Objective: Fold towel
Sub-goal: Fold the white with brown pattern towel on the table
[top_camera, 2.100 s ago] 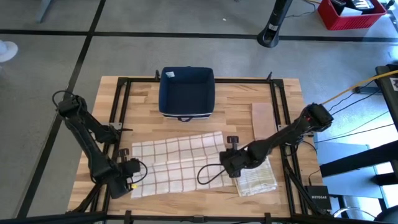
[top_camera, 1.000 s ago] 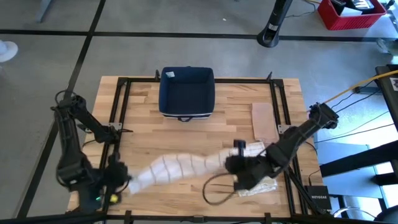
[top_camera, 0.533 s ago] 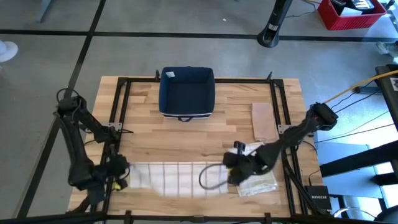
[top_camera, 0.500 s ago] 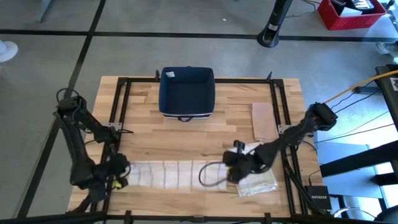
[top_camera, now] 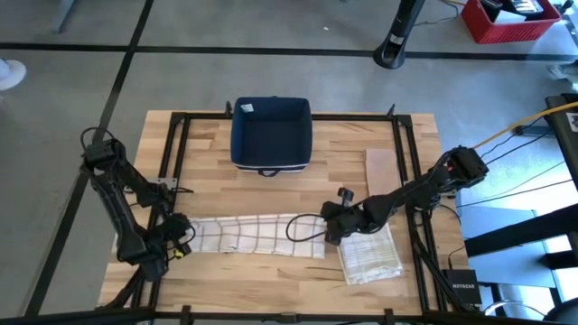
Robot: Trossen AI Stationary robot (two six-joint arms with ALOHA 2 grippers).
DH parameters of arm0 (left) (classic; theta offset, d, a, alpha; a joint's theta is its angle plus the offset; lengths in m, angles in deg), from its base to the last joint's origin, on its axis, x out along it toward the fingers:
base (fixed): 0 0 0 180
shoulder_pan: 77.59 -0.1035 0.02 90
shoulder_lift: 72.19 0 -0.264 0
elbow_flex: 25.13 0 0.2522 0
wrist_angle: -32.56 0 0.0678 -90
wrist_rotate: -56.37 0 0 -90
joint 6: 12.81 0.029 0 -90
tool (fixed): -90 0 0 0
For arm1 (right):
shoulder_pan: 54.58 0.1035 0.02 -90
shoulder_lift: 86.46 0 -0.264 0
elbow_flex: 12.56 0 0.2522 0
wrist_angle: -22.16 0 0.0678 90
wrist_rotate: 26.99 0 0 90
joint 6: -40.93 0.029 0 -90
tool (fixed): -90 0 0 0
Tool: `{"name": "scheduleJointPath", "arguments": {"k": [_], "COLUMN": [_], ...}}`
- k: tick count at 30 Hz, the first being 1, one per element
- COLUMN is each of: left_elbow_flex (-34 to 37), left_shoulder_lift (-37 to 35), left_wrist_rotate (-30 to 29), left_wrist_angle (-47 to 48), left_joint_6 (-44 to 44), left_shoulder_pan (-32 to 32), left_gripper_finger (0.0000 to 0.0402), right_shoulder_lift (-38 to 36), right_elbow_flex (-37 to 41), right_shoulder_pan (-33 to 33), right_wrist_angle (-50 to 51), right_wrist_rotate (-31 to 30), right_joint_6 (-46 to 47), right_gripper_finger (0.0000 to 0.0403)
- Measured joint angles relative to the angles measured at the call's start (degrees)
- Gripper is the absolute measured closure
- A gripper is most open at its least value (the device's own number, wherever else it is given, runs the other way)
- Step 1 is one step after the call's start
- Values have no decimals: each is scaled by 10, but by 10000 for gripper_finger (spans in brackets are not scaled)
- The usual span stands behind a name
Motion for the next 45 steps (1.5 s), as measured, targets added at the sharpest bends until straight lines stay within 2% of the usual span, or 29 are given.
{"name": "scheduleJointPath", "arguments": {"k": [5,9,13,16,18,20,22,24,26,28,31,34,38,43,45], "left_elbow_flex": [0,0,-12,-46,-76,-105,-122,-118,-98,-67,-16,24,40,21,4], "left_shoulder_lift": [0,0,0,-1,-6,-10,-10,-10,-8,-1,15,30,35,34,32], "left_wrist_rotate": [-10,-3,50,106,121,84,-12,-103,-132,-129,-88,11,116,190,196], "left_wrist_angle": [-1,0,14,30,43,45,19,-33,-97,-165,-264,-321,-347,-340,-332], "left_joint_6": [19,17,39,86,106,106,103,118,158,196,233,245,207,162,152], "left_shoulder_pan": [-12,-30,-49,-63,-70,-74,-77,-87,-103,-117,-134,-140,-128,-94,-87], "left_gripper_finger": [389,353,295,256,239,230,226,225,224,224,224,224,224,224,224], "right_shoulder_lift": [0,0,0,-4,-9,-10,-10,-10,-7,0,10,18,19,19,19], "right_elbow_flex": [0,1,-3,-40,-80,-116,-136,-134,-117,-92,-64,-50,-46,-46,-46], "right_shoulder_pan": [-17,-32,-34,-33,-33,-32,-25,-12,5,19,32,42,52,55,56], "right_wrist_angle": [-1,2,15,93,163,218,221,179,113,54,4,3,1,0,-6], "right_wrist_rotate": [-9,-5,5,17,35,52,56,58,60,60,65,73,95,124,124], "right_joint_6": [-4,-4,-4,-4,-1,10,30,40,55,98,183,257,332,400,410], "right_gripper_finger": [386,371,310,252,217,188,167,152,144,142,145,149,150,150,150]}}
